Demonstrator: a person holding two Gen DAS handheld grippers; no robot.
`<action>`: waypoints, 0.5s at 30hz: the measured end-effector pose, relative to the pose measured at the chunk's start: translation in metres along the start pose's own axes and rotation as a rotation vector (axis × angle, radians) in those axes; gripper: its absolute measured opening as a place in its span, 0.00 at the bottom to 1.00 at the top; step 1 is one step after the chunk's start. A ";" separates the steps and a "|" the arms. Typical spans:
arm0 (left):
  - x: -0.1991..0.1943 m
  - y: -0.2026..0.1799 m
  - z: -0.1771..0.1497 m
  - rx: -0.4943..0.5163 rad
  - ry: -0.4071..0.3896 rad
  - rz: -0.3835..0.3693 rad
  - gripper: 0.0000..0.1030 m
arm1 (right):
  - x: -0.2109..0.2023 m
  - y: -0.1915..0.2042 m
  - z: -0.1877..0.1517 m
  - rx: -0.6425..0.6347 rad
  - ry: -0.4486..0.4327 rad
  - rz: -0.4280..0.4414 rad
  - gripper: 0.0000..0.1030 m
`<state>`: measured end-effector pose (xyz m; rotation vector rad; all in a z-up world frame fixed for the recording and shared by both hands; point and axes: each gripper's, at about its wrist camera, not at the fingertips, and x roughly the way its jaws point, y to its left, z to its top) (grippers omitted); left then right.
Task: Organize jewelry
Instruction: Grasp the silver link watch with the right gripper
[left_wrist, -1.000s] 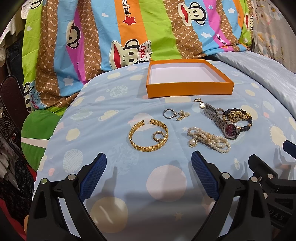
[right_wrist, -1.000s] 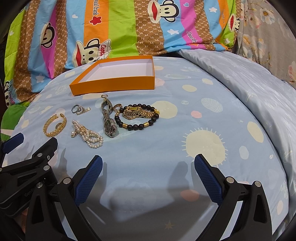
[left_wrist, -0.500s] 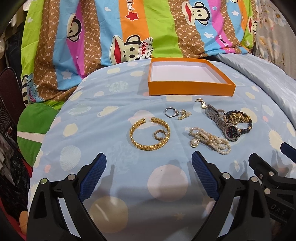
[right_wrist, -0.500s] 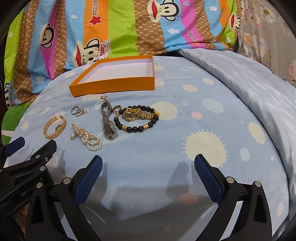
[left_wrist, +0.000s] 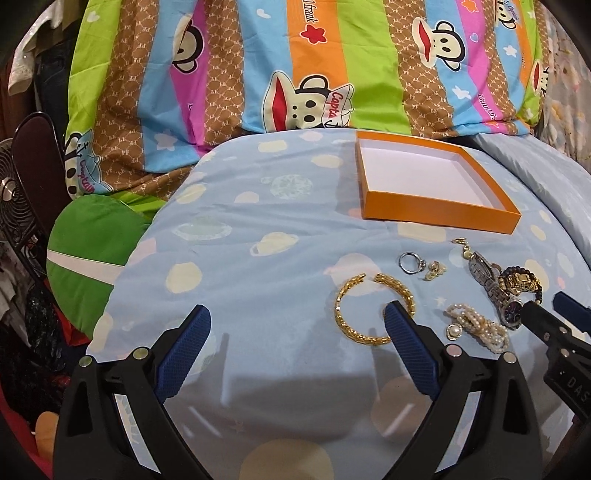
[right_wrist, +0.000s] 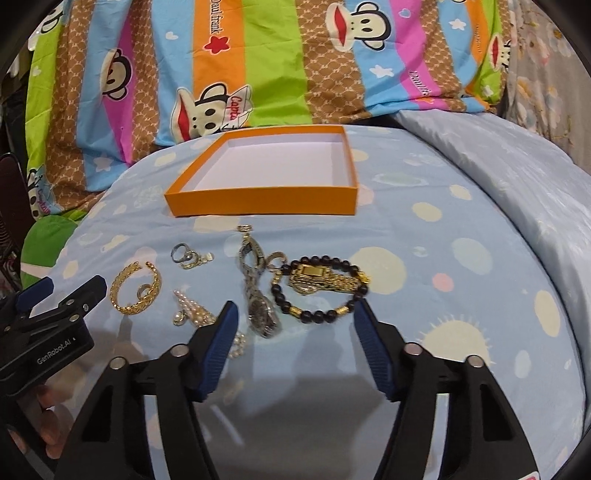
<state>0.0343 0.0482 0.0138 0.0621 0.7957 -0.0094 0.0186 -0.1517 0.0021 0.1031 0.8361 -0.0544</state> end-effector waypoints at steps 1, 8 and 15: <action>0.001 0.001 0.000 -0.002 0.005 -0.008 0.90 | 0.003 0.001 0.000 0.001 0.009 0.010 0.47; 0.011 0.010 -0.004 -0.045 0.046 -0.071 0.90 | 0.018 0.006 0.003 -0.003 0.043 0.037 0.40; 0.012 0.004 -0.005 -0.026 0.048 -0.100 0.90 | 0.019 0.005 0.002 0.002 0.047 0.051 0.22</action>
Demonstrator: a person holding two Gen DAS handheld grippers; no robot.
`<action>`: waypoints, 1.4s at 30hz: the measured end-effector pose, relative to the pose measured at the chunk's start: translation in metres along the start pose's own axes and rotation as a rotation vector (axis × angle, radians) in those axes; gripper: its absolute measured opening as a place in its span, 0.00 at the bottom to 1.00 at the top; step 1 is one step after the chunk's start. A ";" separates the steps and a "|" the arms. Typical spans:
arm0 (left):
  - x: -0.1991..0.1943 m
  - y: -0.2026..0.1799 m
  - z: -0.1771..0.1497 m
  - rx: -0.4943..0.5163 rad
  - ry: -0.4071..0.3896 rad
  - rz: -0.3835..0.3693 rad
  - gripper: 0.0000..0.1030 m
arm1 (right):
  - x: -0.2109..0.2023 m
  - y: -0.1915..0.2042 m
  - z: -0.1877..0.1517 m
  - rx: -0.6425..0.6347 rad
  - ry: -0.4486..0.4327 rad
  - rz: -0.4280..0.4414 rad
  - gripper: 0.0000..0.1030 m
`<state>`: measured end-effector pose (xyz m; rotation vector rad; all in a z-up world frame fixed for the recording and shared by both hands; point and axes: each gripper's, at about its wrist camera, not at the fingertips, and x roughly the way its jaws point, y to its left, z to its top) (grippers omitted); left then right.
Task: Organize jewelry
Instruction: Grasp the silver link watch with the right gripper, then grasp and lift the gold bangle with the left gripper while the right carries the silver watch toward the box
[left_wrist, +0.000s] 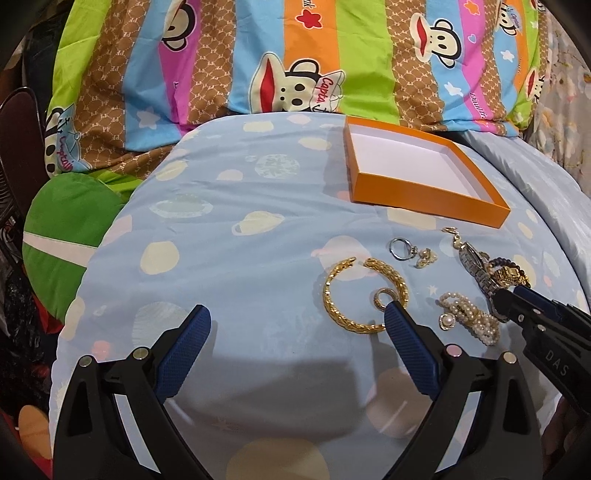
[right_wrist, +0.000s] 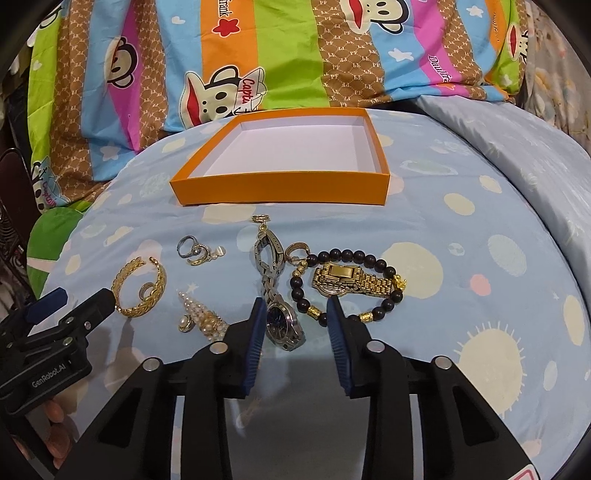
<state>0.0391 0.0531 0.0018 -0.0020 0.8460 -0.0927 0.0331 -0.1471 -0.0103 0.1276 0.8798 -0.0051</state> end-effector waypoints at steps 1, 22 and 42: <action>0.000 -0.001 0.000 0.003 -0.001 -0.003 0.90 | 0.000 0.000 0.000 0.004 0.002 0.007 0.16; 0.002 -0.006 -0.003 0.012 0.022 -0.051 0.90 | -0.002 0.002 0.001 0.016 0.006 0.071 0.09; 0.032 -0.036 0.009 0.106 0.100 -0.032 0.80 | -0.019 -0.019 -0.018 0.070 0.021 0.087 0.09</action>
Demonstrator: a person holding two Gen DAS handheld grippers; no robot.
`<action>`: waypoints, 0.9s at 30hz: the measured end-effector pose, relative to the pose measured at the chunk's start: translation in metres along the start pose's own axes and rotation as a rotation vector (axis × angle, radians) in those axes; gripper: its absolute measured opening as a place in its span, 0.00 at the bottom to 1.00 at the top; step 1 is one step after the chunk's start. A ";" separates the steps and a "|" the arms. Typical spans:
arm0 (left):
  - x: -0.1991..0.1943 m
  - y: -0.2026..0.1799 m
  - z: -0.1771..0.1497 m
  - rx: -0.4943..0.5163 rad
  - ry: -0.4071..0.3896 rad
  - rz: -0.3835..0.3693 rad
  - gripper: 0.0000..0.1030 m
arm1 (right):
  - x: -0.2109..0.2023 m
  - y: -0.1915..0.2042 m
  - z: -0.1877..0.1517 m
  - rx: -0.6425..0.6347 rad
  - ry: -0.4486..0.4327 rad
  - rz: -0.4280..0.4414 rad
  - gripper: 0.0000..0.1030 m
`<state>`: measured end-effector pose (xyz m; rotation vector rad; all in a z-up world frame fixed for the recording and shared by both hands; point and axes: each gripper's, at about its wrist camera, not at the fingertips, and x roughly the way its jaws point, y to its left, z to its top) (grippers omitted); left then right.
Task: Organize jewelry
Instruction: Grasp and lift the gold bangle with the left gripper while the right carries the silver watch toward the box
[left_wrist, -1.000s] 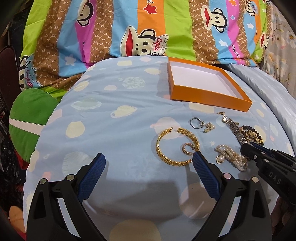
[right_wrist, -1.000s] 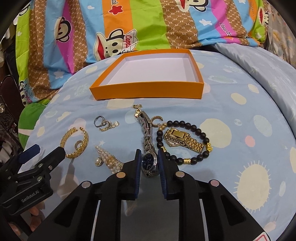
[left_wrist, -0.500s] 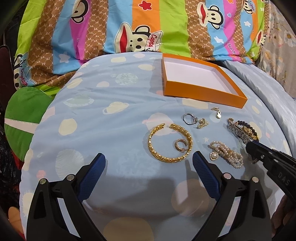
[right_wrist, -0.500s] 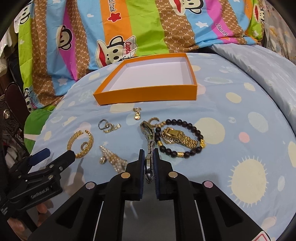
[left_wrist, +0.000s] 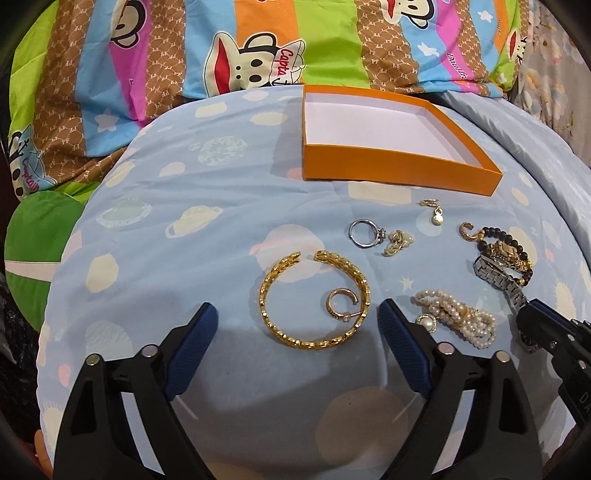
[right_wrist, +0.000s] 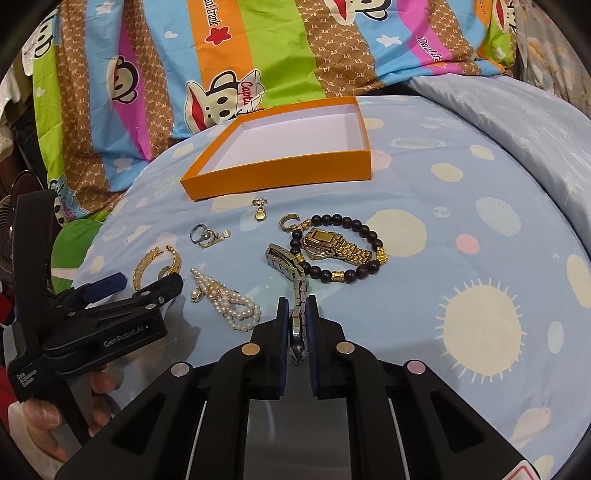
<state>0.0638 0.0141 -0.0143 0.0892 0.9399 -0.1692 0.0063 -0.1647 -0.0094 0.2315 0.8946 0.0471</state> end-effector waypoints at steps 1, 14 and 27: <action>-0.001 -0.001 0.000 0.003 -0.005 -0.003 0.75 | 0.000 0.000 0.000 0.000 0.000 0.001 0.09; -0.014 -0.002 0.000 0.009 -0.038 -0.066 0.54 | -0.008 0.004 0.002 -0.007 -0.017 -0.002 0.09; -0.064 -0.018 0.017 0.048 -0.154 -0.122 0.54 | -0.034 0.006 0.015 -0.006 -0.098 0.016 0.09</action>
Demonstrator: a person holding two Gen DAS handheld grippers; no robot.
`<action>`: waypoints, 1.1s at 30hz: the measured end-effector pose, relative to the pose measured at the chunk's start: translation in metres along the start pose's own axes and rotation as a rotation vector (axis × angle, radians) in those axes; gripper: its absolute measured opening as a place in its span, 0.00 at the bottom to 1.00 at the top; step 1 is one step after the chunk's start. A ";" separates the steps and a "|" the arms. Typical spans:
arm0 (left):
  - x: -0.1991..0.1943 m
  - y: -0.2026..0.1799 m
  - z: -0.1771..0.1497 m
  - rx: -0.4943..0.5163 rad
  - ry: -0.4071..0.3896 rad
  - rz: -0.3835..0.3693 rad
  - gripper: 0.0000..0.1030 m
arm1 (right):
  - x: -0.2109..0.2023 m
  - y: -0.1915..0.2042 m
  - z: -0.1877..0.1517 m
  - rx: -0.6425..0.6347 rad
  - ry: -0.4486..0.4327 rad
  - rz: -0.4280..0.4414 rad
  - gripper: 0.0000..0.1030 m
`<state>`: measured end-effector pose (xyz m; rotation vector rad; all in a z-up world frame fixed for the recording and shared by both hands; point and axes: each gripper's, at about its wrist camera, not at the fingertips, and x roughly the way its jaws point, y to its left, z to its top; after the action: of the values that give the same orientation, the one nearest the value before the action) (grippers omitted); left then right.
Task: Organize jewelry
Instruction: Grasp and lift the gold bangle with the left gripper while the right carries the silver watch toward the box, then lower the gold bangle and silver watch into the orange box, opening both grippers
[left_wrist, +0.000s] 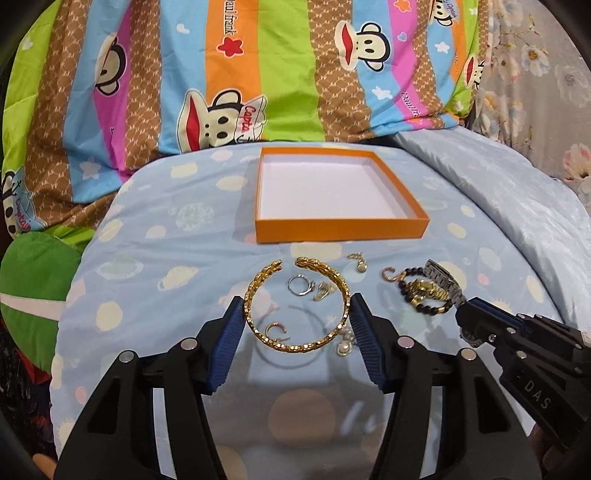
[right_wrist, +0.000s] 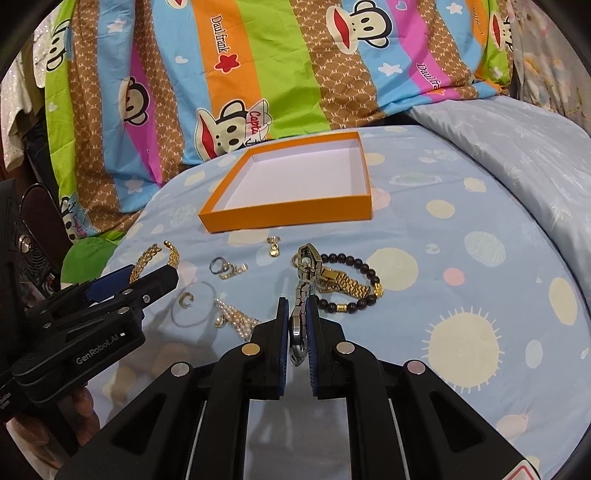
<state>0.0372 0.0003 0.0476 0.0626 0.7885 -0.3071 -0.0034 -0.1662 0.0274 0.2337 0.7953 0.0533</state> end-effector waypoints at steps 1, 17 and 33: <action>-0.002 -0.001 0.002 0.002 -0.004 -0.004 0.54 | -0.002 0.000 0.002 -0.003 -0.007 0.001 0.09; 0.006 0.009 0.073 -0.003 -0.097 0.008 0.54 | 0.002 -0.014 0.086 -0.011 -0.132 0.000 0.09; 0.154 -0.002 0.154 0.021 -0.020 0.027 0.55 | 0.150 -0.027 0.175 -0.026 -0.007 0.004 0.09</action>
<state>0.2447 -0.0659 0.0480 0.0901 0.7638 -0.2903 0.2259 -0.2054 0.0342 0.2113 0.7864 0.0666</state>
